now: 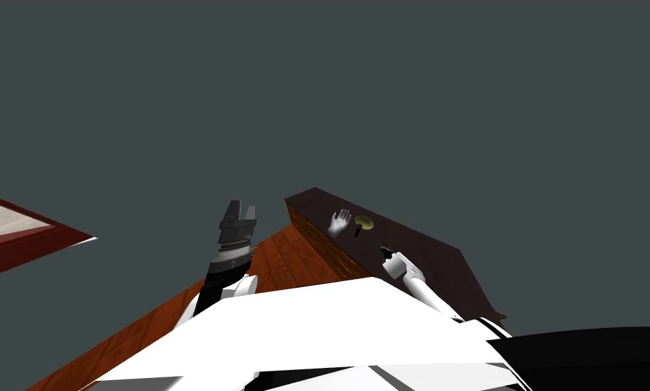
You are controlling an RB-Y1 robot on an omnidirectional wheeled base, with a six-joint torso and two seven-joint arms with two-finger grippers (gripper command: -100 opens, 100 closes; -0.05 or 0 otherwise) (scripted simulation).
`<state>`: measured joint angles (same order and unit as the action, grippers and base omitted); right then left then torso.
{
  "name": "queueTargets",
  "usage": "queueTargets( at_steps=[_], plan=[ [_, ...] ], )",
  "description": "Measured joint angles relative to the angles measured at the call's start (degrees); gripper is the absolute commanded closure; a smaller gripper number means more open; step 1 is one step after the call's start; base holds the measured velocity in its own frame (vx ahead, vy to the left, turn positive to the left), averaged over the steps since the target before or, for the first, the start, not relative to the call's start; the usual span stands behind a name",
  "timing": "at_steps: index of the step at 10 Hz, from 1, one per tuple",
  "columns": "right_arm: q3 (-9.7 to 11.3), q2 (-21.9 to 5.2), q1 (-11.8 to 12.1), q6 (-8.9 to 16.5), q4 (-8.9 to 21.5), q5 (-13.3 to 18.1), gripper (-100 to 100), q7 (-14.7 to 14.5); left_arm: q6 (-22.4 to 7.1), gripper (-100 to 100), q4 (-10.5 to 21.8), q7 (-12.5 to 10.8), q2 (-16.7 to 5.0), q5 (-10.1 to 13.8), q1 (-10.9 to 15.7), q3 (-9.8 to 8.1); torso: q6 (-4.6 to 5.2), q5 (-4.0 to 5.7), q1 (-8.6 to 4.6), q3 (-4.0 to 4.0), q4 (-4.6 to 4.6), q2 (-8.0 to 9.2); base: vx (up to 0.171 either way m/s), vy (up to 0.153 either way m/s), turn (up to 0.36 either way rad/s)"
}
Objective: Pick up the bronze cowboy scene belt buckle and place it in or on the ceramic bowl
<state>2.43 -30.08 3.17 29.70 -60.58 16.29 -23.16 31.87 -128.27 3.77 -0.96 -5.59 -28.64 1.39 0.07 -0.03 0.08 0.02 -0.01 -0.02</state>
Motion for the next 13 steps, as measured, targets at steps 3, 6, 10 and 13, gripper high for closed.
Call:
queueTargets(
  at_steps=[3,6,10,13],
  plan=[
    [-1.4,-1.4,0.4,1.9,-0.5,-3.1,100,-0.8,0.0,0,0.0,0.0,0.0,0.0,0.0,0.00,0.02,-0.01,0.02,-0.01,0.00,0.02,0.007,0.022,0.086],
    [-2.7,-2.9,-0.1,3.5,0.3,-6.1,100,-1.7,0.0,0,0.0,0.0,0.0,0.0,0.0,0.00,-0.03,-0.03,0.05,0.00,0.02,-0.01,0.011,0.027,0.107],
    [-3.8,-5.6,-0.8,7.0,-1.5,-10.2,100,-3.7,0.0,0,0.0,0.0,0.0,0.0,0.0,0.00,-0.05,-0.04,0.05,0.04,0.02,-0.11,0.033,0.015,0.115],
    [-3.7,-7.8,-2.3,10.8,-4.4,-12.5,100,-5.9,0.0,0,0.0,0.0,0.0,0.0,0.0,0.00,-0.13,-0.04,-0.01,0.10,0.02,-0.24,0.057,-0.010,0.117]
  ],
)
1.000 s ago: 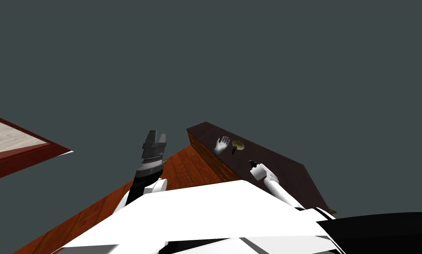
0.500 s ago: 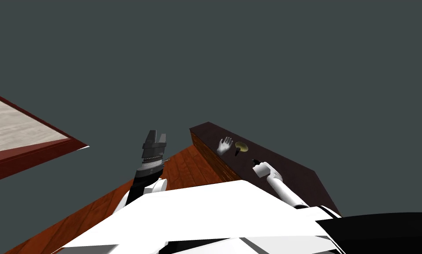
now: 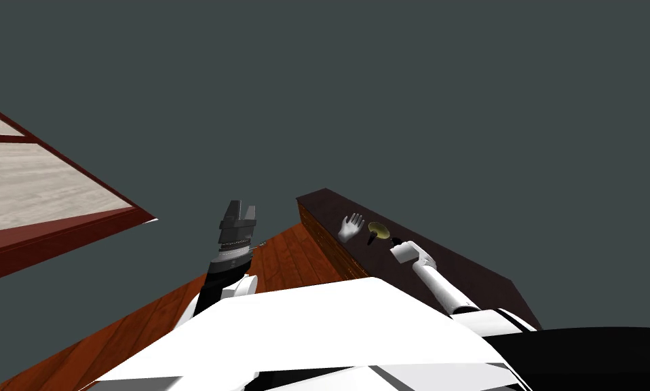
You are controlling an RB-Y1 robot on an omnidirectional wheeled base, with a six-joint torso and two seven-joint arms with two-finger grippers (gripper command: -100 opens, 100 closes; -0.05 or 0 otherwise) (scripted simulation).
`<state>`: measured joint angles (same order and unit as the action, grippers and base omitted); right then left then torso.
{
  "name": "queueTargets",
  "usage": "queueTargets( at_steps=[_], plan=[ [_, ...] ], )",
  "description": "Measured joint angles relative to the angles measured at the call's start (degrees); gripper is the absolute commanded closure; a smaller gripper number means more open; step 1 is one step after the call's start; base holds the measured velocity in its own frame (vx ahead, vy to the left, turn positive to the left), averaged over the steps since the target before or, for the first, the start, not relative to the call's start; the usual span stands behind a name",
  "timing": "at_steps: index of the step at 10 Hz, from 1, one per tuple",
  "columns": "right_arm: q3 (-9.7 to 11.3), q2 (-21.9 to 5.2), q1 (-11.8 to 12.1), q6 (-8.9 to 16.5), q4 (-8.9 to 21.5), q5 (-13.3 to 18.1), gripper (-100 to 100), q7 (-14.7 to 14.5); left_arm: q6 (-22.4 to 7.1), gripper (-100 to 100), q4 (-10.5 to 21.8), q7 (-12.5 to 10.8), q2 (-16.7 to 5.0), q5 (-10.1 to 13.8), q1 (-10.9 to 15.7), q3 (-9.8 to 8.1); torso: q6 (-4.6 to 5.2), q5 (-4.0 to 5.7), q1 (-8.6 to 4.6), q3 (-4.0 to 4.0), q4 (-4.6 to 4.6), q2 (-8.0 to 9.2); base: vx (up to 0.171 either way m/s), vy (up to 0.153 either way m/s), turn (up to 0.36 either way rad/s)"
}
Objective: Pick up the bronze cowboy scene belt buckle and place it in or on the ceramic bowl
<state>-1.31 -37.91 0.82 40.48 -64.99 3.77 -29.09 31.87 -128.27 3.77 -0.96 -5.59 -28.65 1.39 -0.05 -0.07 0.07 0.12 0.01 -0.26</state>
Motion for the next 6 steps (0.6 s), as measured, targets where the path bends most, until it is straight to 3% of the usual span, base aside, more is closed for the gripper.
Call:
queueTargets(
  at_steps=[1,4,6],
  plan=[
    [0.2,-0.5,-1.5,0.5,0.7,-0.3,100,-0.6,0.0,0,0.0,0.0,0.0,0.0,0.0,0.00,-0.02,0.02,-0.03,0.02,-0.02,-0.02,0.065,-0.014,0.132],
    [0.7,-3.1,-3.7,4.1,-2.2,-2.5,100,-3.3,0.0,0,0.0,0.0,0.0,0.0,0.0,0.00,-0.08,-0.01,0.02,0.04,-0.03,-0.06,0.068,-0.023,0.138],
    [1.3,-5.0,-6.1,5.4,-1.9,-4.3,100,-5.3,0.0,0,0.0,0.0,0.0,0.0,0.0,0.00,-0.05,-0.01,-0.03,0.06,-0.05,-0.06,0.058,-0.030,0.099]
  ],
)
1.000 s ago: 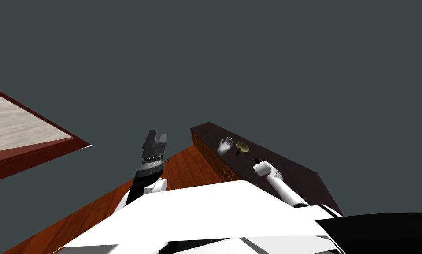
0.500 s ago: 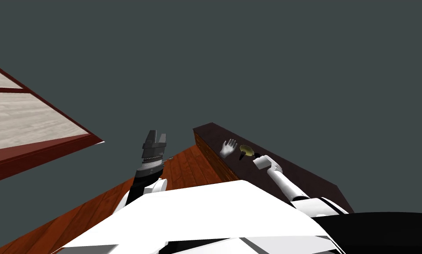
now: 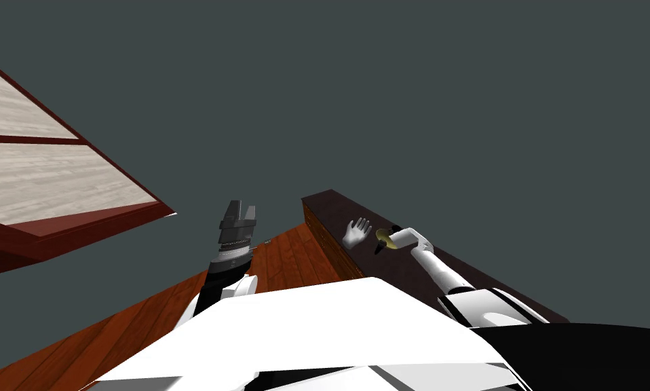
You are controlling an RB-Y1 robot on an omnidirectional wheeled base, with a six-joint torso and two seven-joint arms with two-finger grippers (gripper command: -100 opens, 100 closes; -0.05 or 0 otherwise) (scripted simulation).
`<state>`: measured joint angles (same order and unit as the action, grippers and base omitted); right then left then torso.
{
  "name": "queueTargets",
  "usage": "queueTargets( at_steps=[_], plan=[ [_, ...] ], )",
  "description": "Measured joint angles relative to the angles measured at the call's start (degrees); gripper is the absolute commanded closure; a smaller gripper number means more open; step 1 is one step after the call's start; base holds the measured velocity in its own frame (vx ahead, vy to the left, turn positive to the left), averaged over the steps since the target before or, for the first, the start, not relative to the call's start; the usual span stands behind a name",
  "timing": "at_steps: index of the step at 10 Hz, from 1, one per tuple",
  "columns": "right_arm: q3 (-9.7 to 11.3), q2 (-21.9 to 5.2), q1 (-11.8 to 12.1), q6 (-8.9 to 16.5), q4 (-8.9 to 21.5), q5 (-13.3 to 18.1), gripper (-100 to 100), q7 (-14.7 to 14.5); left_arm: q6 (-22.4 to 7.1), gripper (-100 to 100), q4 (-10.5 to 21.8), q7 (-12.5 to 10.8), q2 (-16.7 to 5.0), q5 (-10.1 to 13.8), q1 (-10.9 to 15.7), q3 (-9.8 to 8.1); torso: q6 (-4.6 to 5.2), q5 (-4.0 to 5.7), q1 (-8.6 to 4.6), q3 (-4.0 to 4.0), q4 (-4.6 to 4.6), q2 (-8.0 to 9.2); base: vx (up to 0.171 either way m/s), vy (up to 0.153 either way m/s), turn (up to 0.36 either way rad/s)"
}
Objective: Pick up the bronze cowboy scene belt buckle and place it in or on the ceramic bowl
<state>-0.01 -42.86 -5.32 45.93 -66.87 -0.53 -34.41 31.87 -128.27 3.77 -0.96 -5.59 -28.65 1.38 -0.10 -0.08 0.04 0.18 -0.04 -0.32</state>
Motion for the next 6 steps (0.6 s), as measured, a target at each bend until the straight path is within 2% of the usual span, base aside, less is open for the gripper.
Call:
queueTargets(
  at_steps=[1,2,6],
  plan=[
    [0.3,-0.5,-1.1,1.1,-0.7,-0.3,100,-0.8,0.0,0,0.0,0.0,0.0,0.0,0.0,0.00,-0.03,0.02,0.03,-0.01,-0.01,0.03,0.028,-0.014,0.034],
    [0.3,-0.5,-1.3,1.4,-0.9,-0.2,-100,-0.9,0.0,0,0.0,0.0,0.0,0.0,0.0,0.00,0.09,0.07,0.04,-0.05,-0.05,0.16,0.008,-0.002,0.002],
    [0.3,-0.5,-1.3,1.4,-0.9,-0.2,-100,-0.9,0.0,0,0.0,0.0,0.0,0.0,0.0,0.00,0.10,0.07,0.06,-0.16,-0.01,0.34,0.000,0.000,0.000]
  ],
)
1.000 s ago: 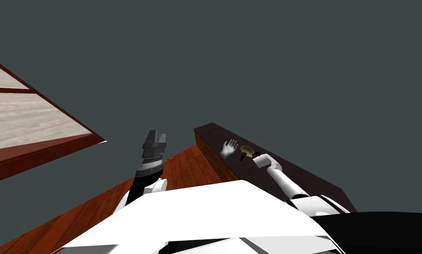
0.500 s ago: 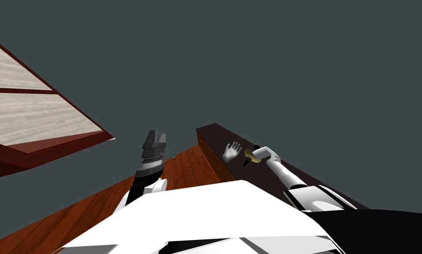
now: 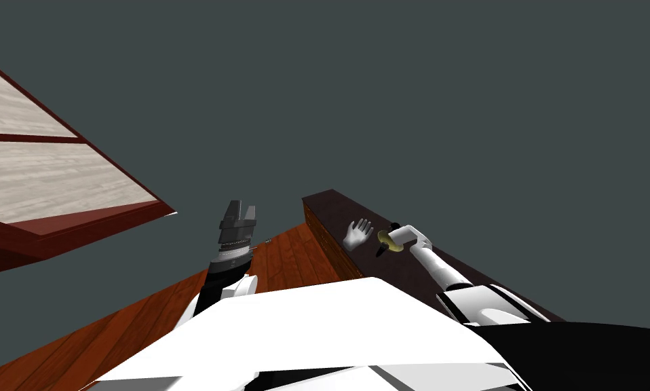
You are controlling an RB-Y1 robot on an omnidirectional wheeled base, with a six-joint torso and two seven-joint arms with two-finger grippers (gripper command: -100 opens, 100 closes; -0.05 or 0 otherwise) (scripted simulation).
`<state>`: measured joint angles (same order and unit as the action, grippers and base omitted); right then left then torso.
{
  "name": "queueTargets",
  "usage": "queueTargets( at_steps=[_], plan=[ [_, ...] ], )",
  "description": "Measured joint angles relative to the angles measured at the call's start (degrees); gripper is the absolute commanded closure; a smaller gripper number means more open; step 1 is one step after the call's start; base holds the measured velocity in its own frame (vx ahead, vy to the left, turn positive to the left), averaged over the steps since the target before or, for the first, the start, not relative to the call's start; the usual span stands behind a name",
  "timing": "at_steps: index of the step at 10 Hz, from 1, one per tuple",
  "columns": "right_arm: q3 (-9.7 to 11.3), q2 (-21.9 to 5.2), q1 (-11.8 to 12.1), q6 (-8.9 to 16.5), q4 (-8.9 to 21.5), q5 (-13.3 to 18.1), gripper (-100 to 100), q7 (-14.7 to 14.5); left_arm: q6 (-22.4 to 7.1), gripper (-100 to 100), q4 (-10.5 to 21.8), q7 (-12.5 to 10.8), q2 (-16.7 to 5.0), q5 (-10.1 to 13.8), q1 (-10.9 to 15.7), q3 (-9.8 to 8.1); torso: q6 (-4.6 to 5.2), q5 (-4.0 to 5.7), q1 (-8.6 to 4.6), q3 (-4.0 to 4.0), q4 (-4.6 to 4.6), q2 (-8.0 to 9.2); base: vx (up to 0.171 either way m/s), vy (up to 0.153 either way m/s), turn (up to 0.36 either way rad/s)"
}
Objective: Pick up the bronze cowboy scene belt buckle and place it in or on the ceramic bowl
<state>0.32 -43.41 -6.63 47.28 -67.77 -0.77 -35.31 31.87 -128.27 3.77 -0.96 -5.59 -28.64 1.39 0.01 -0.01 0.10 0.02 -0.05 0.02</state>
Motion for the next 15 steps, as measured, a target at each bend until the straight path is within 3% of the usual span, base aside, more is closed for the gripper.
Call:
queueTargets(
  at_steps=[1,2,6,9,10,15],
  plan=[
    [0.0,0.0,0.0,0.0,0.0,0.0,0,0.0,0.0,0,0.0,0.0,0.0,0.0,0.0,0.00,0.00,0.00,0.00,0.00,0.00,0.00,0.000,0.000,0.000],
    [0.0,0.0,0.0,0.0,0.0,0.0,-100,0.0,0.0,0,0.0,0.0,0.0,0.0,0.0,0.00,0.00,0.00,0.00,0.00,0.00,0.01,-0.009,0.000,-0.016],
    [-0.6,-1.6,-0.5,3.9,-3.7,-2.3,-100,-1.6,0.0,0,0.0,0.0,0.0,0.0,0.0,0.00,0.00,0.00,-0.01,-0.04,0.02,0.07,-0.015,-0.004,-0.015],
    [-1.3,-3.3,-1.1,8.3,-7.7,-4.7,-100,-3.2,0.0,0,0.0,0.0,0.0,0.0,0.0,0.00,0.01,-0.01,0.00,-0.05,0.02,0.08,-0.014,-0.002,-0.013],
    [-1.3,-3.4,-1.1,8.7,-7.9,-4.8,0,-3.3,0.0,0,0.0,0.0,0.0,0.0,0.0,0.00,0.00,0.01,0.00,-0.03,0.01,0.06,0.000,0.000,0.000],
    [-1.3,-3.4,-1.1,8.6,-7.9,-4.8,0,-3.3,0.0,0,0.0,0.0,0.0,0.0,0.0,0.00,0.00,0.00,0.00,0.00,0.00,0.01,0.000,0.000,0.000]
  ],
)
